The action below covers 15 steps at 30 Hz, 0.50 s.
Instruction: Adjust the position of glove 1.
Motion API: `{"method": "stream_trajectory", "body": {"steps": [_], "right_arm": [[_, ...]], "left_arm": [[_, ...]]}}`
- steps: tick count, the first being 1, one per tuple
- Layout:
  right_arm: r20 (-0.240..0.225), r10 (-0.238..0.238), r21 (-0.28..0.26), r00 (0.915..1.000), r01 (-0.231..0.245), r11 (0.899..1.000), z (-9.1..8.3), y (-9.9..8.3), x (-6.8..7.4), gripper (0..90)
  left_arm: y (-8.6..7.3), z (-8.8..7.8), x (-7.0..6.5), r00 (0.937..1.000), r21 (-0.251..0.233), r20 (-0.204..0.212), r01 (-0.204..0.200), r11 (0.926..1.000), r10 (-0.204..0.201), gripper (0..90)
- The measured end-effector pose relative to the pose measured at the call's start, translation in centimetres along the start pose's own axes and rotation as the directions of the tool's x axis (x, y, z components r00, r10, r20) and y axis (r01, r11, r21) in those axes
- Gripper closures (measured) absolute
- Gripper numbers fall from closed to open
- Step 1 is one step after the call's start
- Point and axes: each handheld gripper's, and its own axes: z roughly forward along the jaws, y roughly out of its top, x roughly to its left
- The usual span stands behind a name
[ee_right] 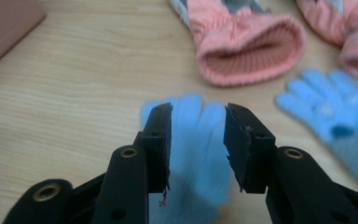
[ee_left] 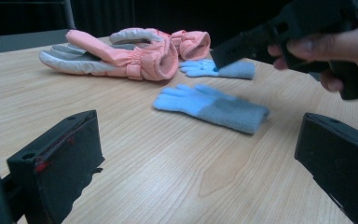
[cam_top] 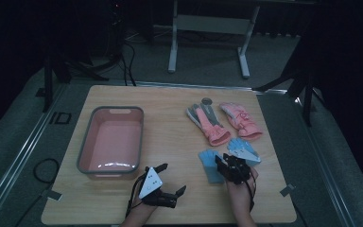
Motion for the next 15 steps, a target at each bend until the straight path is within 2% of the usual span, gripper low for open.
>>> {"method": "stream_trajectory", "body": {"steps": [3,5,6,10,11,12,15], "right_arm": [[-0.036,-0.045,0.019,0.9983,0.045,0.999,0.3,1.0,-0.8,58.5],[-0.026,-0.113,0.016,0.9933,0.113,0.993,0.3,1.6,-1.2,58.6],[-0.035,-0.137,0.016,0.99,0.137,0.99,0.3,1.9,-1.5,58.8],[-0.07,-0.186,0.026,0.9801,0.188,0.982,0.1,2.7,-3.1,60.2],[-0.092,-0.196,0.023,0.9764,0.199,0.98,0.0,2.9,-3.7,60.2],[-0.125,-0.213,0.02,0.969,0.218,0.976,-0.1,3.1,-4.3,60.3],[-0.139,-0.272,0.022,0.9523,0.277,0.961,-0.4,3.4,-6.4,58.8]], "left_arm": [[0.0,0.0,0.1,1.0,-0.001,-0.001,0.001,1.0,-0.001,0.7],[0.0,0.0,0.1,1.0,-0.003,-0.001,0.006,1.0,-0.006,0.7],[0.0,0.0,0.1,1.0,-0.004,0.0,0.008,1.0,-0.008,0.7],[0.0,-0.1,0.1,0.9999,-0.008,0.002,0.012,0.9999,-0.012,0.7],[0.0,-0.1,0.1,0.9999,-0.009,0.003,0.013,0.9999,-0.013,0.8],[0.0,-0.1,0.1,0.9999,-0.01,0.003,0.013,0.9999,-0.013,0.7],[0.0,-0.1,0.1,0.9999,-0.012,0.003,0.014,0.9998,-0.014,0.7]]}}
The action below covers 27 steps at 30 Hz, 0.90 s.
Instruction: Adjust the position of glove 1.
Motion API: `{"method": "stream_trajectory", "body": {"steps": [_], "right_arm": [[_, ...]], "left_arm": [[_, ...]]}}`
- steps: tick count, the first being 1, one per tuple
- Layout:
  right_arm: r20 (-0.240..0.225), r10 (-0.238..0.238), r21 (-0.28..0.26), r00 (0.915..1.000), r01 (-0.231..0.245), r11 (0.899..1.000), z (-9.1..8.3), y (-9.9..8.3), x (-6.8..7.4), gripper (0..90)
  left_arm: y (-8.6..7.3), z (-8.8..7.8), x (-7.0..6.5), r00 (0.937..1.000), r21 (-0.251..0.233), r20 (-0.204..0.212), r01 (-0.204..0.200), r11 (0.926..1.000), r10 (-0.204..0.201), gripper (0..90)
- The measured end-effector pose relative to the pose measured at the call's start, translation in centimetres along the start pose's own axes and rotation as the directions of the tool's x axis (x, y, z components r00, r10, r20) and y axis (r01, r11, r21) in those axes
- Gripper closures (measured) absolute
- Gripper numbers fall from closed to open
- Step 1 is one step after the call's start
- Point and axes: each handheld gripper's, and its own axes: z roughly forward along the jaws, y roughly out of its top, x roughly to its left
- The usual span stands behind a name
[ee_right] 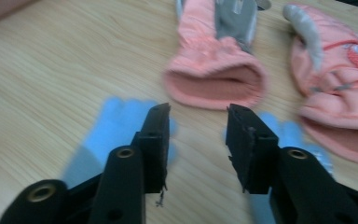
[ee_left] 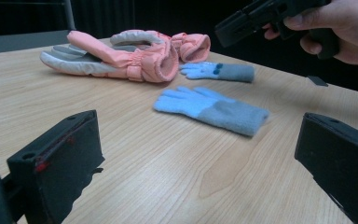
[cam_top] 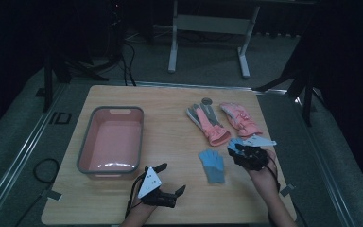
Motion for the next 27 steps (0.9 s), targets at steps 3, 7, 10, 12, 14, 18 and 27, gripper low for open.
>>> {"method": "stream_trajectory", "body": {"steps": [3,7,10,12,14,18,27], "right_arm": [[-0.003,-0.01,0.015,0.9999,0.01,1.0,-0.6,-0.6,-2.4,61.3],[-0.04,-0.008,0.008,0.9992,0.008,1.0,-1.5,-1.2,-5.1,63.4],[-0.072,-0.011,0.003,0.9974,0.011,1.0,-1.8,-1.6,-6.6,64.4],[-0.09,-0.011,0.008,0.9959,0.011,1.0,-1.7,-1.9,-7.4,64.5],[-0.092,0.003,0.013,0.9958,-0.002,1.0,-1.4,-2.3,-8.0,65.4],[-0.095,0.006,0.024,0.9954,-0.004,1.0,-0.6,-2.9,-8.3,66.0],[-0.104,0.027,0.076,0.9942,-0.019,0.997,3.1,-4.1,-9.2,65.7]], "left_arm": [[0.0,0.0,0.0,1.0,0.001,0.001,0.004,1.0,-0.004,0.7],[0.0,0.0,0.1,1.0,0.0,-0.005,0.007,1.0,-0.007,0.7],[0.0,0.0,0.0,0.9999,-0.001,-0.016,0.002,1.0,-0.002,0.7],[0.0,0.0,-0.1,0.9998,-0.003,-0.021,-0.002,1.0,0.002,0.7],[0.0,0.0,-0.2,0.9997,-0.003,-0.022,-0.01,0.9999,0.01,0.7],[0.0,0.0,-0.3,0.9996,-0.002,-0.022,-0.019,0.9998,0.019,0.7],[0.0,0.0,-0.2,0.9997,-0.006,-0.018,-0.017,0.9998,0.016,0.7]]}}
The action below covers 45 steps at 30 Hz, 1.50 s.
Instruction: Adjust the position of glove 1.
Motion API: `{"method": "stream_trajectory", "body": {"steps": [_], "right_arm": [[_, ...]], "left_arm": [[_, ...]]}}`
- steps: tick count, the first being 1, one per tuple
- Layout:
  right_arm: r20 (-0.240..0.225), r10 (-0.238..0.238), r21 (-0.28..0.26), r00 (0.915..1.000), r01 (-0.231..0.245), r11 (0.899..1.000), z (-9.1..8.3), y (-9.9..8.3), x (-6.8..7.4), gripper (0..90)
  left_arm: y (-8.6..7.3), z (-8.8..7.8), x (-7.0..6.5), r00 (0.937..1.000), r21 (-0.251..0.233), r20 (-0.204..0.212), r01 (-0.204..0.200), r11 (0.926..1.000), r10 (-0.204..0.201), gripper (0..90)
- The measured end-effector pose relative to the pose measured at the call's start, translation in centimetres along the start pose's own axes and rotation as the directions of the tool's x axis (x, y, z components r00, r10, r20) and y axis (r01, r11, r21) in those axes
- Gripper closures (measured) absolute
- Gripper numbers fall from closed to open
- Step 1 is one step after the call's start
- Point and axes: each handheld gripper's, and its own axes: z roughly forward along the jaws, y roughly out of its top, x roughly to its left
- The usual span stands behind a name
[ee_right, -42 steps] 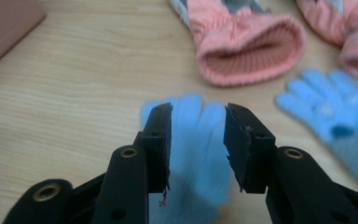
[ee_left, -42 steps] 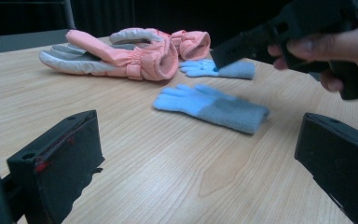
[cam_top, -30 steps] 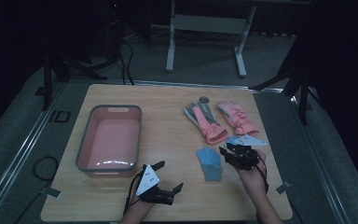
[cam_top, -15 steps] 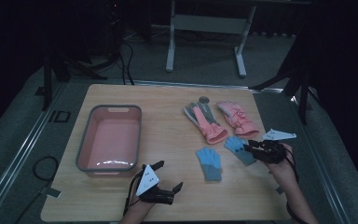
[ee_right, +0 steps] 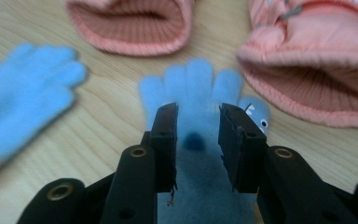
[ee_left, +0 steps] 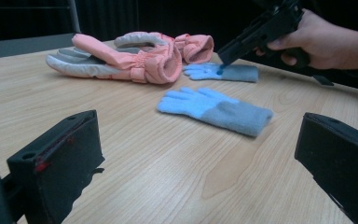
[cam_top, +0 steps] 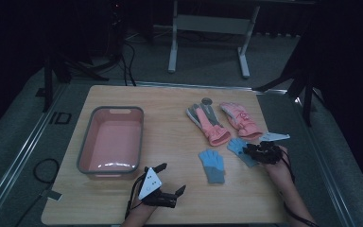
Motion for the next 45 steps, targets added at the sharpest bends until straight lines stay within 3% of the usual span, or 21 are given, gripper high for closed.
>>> {"method": "stream_trajectory", "body": {"steps": [3,7,8,13,14,15,18,22,24,27,28,29,30,31,32,33,35,37,39,41,45], "right_arm": [[-0.024,0.013,0.023,0.9996,-0.012,1.0,0.9,-0.6,-0.4,63.3],[-0.018,0.037,-0.013,0.9991,-0.038,0.999,0.8,-1.2,-0.5,77.9],[-0.018,0.037,-0.013,0.9991,-0.038,0.999,0.8,-1.2,-0.5,77.9],[0.076,-0.005,-0.027,0.9971,0.007,1.0,0.9,-1.4,0.9,84.6],[0.076,-0.005,-0.027,0.9971,0.007,1.0,0.9,-1.4,0.9,84.6],[0.111,-0.007,-0.019,0.9938,0.009,1.0,0.8,-1.2,1.4,85.6],[0.137,0.008,-0.016,0.9906,-0.006,1.0,0.1,-0.9,2.5,86.1],[0.168,0.062,-0.054,0.9839,-0.054,0.997,-2.2,-0.2,4.3,86.1],[0.194,0.093,-0.07,0.9765,-0.081,0.994,-3.5,0.1,5.2,86.1],[0.245,0.155,-0.098,0.9572,-0.135,0.986,-5.2,0.3,6.2,86.2],[0.245,0.155,-0.098,0.9572,-0.135,0.986,-5.2,0.3,6.2,86.2],[0.258,0.193,-0.107,0.9465,-0.171,0.979,-5.6,0.3,6.4,86.2],[0.288,0.25,-0.126,0.9243,-0.223,0.967,-6.3,0.1,7.0,86.2],[0.292,0.277,-0.14,0.9155,-0.246,0.959,-6.6,0.0,7.2,86.2],[0.292,0.277,-0.14,0.9155,-0.246,0.959,-6.6,0.0,7.2,86.2],[0.334,0.319,-0.162,0.8871,-0.279,0.946,-7.0,-0.4,7.9,86.2],[0.347,0.365,-0.182,0.8642,-0.319,0.93,-7.2,-0.9,8.3,86.2],[0.356,0.395,-0.188,0.8467,-0.349,0.918,-7.1,-1.4,8.6,86.2],[0.35,0.418,-0.187,0.8382,-0.375,0.908,-6.8,-1.8,8.8,86.2],[0.36,0.419,-0.184,0.8334,-0.377,0.908,-6.6,-2.0,9.0,86.2],[0.388,0.429,-0.158,0.8157,-0.4,0.903,-5.0,-3.3,9.5,86.1]], "left_arm": [[0.0,0.0,0.0,1.0,-0.001,0.002,0.001,1.0,-0.001,0.7],[0.0,0.0,0.0,1.0,0.0,0.003,0.003,1.0,-0.003,0.7],[0.0,0.0,0.0,1.0,0.0,0.003,0.003,1.0,-0.003,0.7],[0.0,0.0,0.0,1.0,0.0,0.001,0.004,1.0,-0.004,0.7],[0.0,0.0,0.0,1.0,0.001,0.001,0.005,1.0,-0.005,0.7],[0.0,0.0,0.0,1.0,0.0,0.001,0.006,1.0,-0.006,0.7],[0.0,0.0,0.0,1.0,0.0,0.002,0.005,1.0,-0.005,0.7],[0.0,0.0,0.0,1.0,0.0,0.001,0.004,1.0,-0.004,0.7],[0.0,0.0,0.0,1.0,-0.001,0.0,0.002,1.0,-0.002,0.7],[0.0,0.0,0.0,1.0,0.0,-0.001,-0.001,1.0,0.001,0.7],[0.0,0.0,0.0,1.0,0.0,-0.001,-0.001,1.0,0.001,0.7],[0.0,0.0,0.0,1.0,0.0,-0.001,-0.001,1.0,0.001,0.7],[0.0,0.0,0.0,1.0,0.001,-0.001,-0.002,1.0,0.002,0.7],[0.0,0.0,0.0,1.0,0.002,0.0,-0.002,1.0,0.002,0.7],[0.0,0.0,0.0,1.0,0.002,0.0,-0.002,1.0,0.002,0.7],[0.0,0.0,0.0,1.0,0.002,0.0,-0.002,1.0,0.002,0.7],[0.0,0.1,0.0,1.0,0.007,0.0,-0.002,1.0,0.002,0.8],[0.0,0.1,0.0,1.0,0.01,0.001,-0.004,0.9999,0.004,0.7],[0.0,0.1,0.0,1.0,0.008,0.004,-0.004,1.0,0.004,0.7],[0.0,0.1,-0.1,1.0,0.006,0.004,-0.005,1.0,0.005,0.7],[0.0,0.1,-0.1,0.9999,0.007,0.005,-0.009,0.9999,0.009,0.7]]}}
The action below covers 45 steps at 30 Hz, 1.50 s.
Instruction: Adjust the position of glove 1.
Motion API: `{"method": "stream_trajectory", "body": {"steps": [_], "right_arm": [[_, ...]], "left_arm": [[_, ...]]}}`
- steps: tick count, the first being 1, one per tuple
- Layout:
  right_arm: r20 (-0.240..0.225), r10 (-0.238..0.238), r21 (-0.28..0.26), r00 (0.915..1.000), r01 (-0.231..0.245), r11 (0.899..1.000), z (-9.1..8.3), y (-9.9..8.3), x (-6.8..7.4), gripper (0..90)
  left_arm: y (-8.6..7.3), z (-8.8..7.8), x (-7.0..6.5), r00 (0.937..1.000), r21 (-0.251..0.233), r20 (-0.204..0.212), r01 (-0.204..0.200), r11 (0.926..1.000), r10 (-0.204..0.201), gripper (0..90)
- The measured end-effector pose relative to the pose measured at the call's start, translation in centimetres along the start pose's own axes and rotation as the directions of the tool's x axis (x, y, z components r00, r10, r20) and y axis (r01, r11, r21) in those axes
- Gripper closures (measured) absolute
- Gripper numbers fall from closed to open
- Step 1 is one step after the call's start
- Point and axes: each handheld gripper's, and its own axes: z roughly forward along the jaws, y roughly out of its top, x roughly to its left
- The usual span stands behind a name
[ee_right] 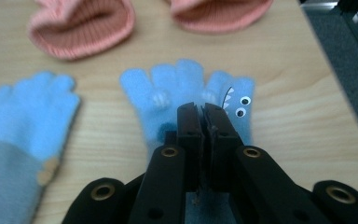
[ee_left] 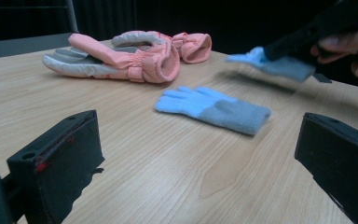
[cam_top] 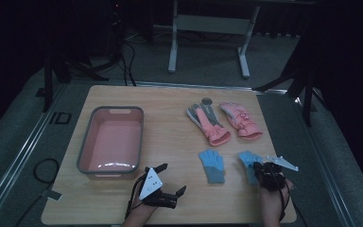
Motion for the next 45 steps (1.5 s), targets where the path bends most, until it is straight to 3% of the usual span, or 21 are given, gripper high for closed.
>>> {"method": "stream_trajectory", "body": {"steps": [2,4,11,18,21,23,25,27,29,31,34,37,40,43,44,45], "right_arm": [[0.024,-0.013,0.015,0.9996,0.013,1.0,0.7,-0.4,0.0,86.1],[0.027,0.004,0.029,0.9996,-0.005,1.0,1.3,-0.7,-0.2,85.8],[0.032,-0.013,0.057,0.9994,0.011,0.998,2.3,-1.1,-0.5,83.9],[-0.018,-0.027,0.083,0.9995,0.029,0.996,1.3,0.1,-1.2,73.1],[-0.074,-0.091,0.067,0.9931,0.096,0.993,0.7,0.7,-1.5,69.4],[-0.116,-0.165,0.051,0.9795,0.172,0.984,0.4,1.2,-1.7,67.2],[-0.16,-0.23,0.026,0.9599,0.237,0.971,0.2,1.6,-2.1,66.1],[-0.238,-0.291,0.007,0.9266,0.301,0.954,0.1,2.1,-2.7,65.8],[-0.263,-0.363,-0.012,0.894,0.373,0.928,0.0,2.7,-3.2,66.6],[-0.298,-0.412,-0.054,0.8612,0.415,0.908,-0.3,3.4,-3.6,67.0],[-0.331,-0.456,-0.095,0.826,0.452,0.887,-0.4,3.9,-4.1,67.0],[-0.346,-0.473,-0.098,0.8104,0.47,0.877,-0.2,3.7,-4.8,67.6],[-0.368,-0.459,-0.083,0.8086,0.463,0.883,0.2,3.0,-5.4,67.6],[-0.366,-0.45,-0.069,0.8144,0.459,0.886,0.5,2.3,-5.8,67.7],[-0.364,-0.427,-0.054,0.8279,0.439,0.897,0.9,1.5,-6.1,67.6],[-0.38,-0.404,-0.045,0.8322,0.42,0.907,1.1,1.1,-6.2,67.6]], "left_arm": [[0.0,0.0,0.0,1.0,0.001,0.0,0.0,1.0,0.0,0.7],[0.0,0.0,0.0,1.0,0.001,0.001,0.0,1.0,0.0,0.8],[0.0,0.0,0.0,1.0,0.001,0.003,-0.001,1.0,0.001,0.7],[0.0,0.0,0.0,1.0,0.002,0.006,-0.001,1.0,0.001,0.7],[0.0,0.0,0.0,1.0,0.002,0.007,-0.004,1.0,0.004,0.7],[0.0,0.0,0.0,1.0,0.003,0.008,-0.006,1.0,0.006,0.7],[0.0,0.0,0.0,1.0,0.003,0.006,-0.005,1.0,0.005,0.7],[0.0,0.0,0.1,1.0,0.003,0.006,0.005,1.0,-0.005,0.8],[0.0,0.0,0.2,0.9998,0.004,0.005,0.019,0.9998,-0.019,0.8],[0.0,0.0,0.2,0.9998,0.002,0.006,0.019,0.9998,-0.019,0.7],[0.0,0.0,0.1,0.9999,0.004,0.006,0.009,1.0,-0.009,0.7],[0.0,0.0,0.1,0.9999,0.001,0.005,0.01,1.0,-0.01,0.7],[0.0,0.0,0.1,0.9999,-0.001,0.003,0.015,0.9999,-0.015,0.7],[0.0,0.0,0.1,1.0,-0.001,0.001,0.009,1.0,-0.009,0.8],[0.0,0.0,0.1,1.0,0.0,0.001,0.009,1.0,-0.009,0.7],[0.0,0.0,0.1,1.0,0.002,0.001,0.009,1.0,-0.009,0.8]]}}
